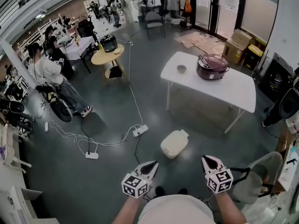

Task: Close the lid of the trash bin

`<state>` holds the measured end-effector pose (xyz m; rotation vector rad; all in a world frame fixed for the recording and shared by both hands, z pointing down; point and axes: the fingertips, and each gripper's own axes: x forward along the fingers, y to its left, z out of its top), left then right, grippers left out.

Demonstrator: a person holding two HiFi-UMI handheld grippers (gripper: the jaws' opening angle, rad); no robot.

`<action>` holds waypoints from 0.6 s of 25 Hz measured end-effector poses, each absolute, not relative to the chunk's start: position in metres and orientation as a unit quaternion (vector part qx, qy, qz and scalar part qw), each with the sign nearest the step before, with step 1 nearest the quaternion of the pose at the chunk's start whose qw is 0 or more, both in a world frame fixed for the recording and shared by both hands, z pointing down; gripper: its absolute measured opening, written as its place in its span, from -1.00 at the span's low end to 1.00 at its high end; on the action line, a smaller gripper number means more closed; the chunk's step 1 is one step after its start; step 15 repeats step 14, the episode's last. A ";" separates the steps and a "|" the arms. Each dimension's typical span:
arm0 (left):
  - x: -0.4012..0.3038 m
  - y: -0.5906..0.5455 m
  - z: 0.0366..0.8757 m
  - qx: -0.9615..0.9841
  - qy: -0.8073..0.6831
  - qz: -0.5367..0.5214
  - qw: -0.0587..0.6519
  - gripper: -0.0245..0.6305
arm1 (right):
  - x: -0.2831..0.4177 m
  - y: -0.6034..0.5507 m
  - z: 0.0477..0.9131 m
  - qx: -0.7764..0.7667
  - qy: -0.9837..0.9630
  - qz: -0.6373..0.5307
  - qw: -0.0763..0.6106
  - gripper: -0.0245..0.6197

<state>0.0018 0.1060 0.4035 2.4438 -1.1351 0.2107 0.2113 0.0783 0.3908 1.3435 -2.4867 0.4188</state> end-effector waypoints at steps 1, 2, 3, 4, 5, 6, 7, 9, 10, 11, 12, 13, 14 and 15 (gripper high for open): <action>0.002 0.107 0.404 0.882 -0.411 0.076 0.217 -0.89 | 0.212 0.079 0.391 0.464 -0.862 0.144 0.141 -0.89; 0.004 0.107 0.404 0.882 -0.412 0.076 0.217 -0.89 | 0.213 0.078 0.390 0.463 -0.863 0.142 0.141 -0.89; 0.005 0.107 0.405 0.881 -0.413 0.076 0.217 -0.89 | 0.214 0.078 0.390 0.462 -0.864 0.140 0.141 -0.89; 0.006 0.107 0.405 0.881 -0.413 0.077 0.217 -0.89 | 0.214 0.077 0.390 0.462 -0.865 0.139 0.141 -0.89; 0.008 0.107 0.406 0.881 -0.413 0.078 0.218 -0.89 | 0.215 0.077 0.389 0.461 -0.865 0.138 0.141 -0.89; 0.008 0.107 0.406 0.881 -0.413 0.079 0.219 -0.89 | 0.216 0.077 0.390 0.461 -0.865 0.138 0.142 -0.89; 0.009 0.107 0.407 0.880 -0.413 0.079 0.219 -0.89 | 0.217 0.077 0.390 0.460 -0.865 0.137 0.143 -0.89; 0.008 0.107 0.409 0.880 -0.412 0.078 0.221 -0.89 | 0.216 0.076 0.391 0.459 -0.866 0.135 0.146 -0.89; 0.008 0.107 0.410 0.880 -0.412 0.077 0.222 -0.89 | 0.215 0.076 0.392 0.458 -0.867 0.133 0.147 -0.89; 0.008 0.107 0.411 0.880 -0.412 0.076 0.223 -0.89 | 0.215 0.076 0.392 0.457 -0.867 0.131 0.149 -0.89; 0.007 0.108 0.412 0.880 -0.411 0.076 0.223 -0.89 | 0.214 0.076 0.392 0.456 -0.868 0.130 0.150 -0.89; 0.007 0.108 0.413 0.881 -0.411 0.076 0.223 -0.89 | 0.214 0.076 0.392 0.456 -0.868 0.128 0.151 -0.89; 0.007 0.108 0.414 0.881 -0.411 0.076 0.223 -0.89 | 0.214 0.076 0.392 0.455 -0.868 0.126 0.152 -0.89; 0.007 0.108 0.414 0.881 -0.411 0.076 0.223 -0.89 | 0.214 0.076 0.392 0.455 -0.868 0.126 0.152 -0.89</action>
